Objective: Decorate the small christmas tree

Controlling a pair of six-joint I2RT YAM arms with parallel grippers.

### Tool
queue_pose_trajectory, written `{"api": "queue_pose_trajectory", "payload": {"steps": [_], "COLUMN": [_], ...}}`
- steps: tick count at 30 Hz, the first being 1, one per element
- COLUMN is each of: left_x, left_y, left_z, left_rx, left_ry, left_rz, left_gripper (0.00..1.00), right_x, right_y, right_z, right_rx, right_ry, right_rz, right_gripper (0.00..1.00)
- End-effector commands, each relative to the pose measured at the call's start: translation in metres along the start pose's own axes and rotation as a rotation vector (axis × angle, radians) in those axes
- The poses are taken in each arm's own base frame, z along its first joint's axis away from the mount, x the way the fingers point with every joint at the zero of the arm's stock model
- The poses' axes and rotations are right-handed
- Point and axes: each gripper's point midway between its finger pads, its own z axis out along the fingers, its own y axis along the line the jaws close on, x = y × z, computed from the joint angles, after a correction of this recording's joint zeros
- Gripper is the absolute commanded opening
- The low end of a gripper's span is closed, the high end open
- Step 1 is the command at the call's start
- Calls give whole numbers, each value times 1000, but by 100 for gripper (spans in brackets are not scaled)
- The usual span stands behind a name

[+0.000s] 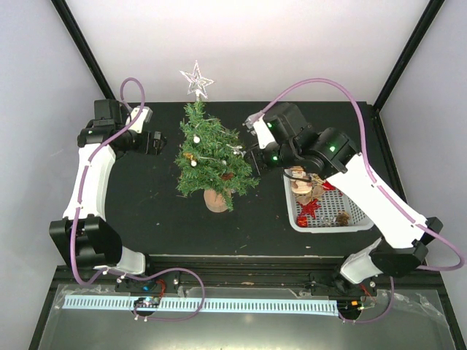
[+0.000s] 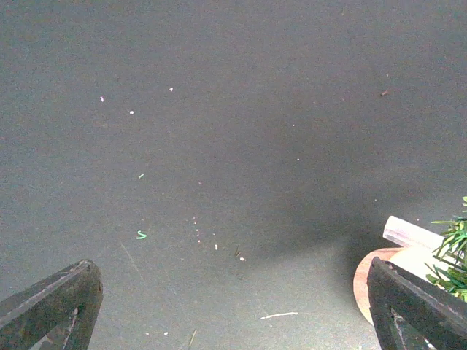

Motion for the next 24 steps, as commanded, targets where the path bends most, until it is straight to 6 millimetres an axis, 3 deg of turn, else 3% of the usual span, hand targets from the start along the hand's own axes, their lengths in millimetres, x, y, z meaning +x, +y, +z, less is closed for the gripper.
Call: {"api": "queue_pose_trajectory", "payload": {"steps": [1,11,24], "left_x": [-3,-1,3], "left_y": [-3,-3,-1], "left_z": [-7,-5,-3], "left_rx": [-3,-6,-17], "left_ry": [-23,-20,-19], "left_rz": [9,5,3], "left_gripper": [99,99,99], "right_x": [2,4,-10], "right_y": [22,42,42], "right_z": [-5,13,37], "right_rx": [-48,-82,-52], "right_ry": [28,87,101], "right_rz": [-82,-130,-124], "right_gripper": [1,1,1]}}
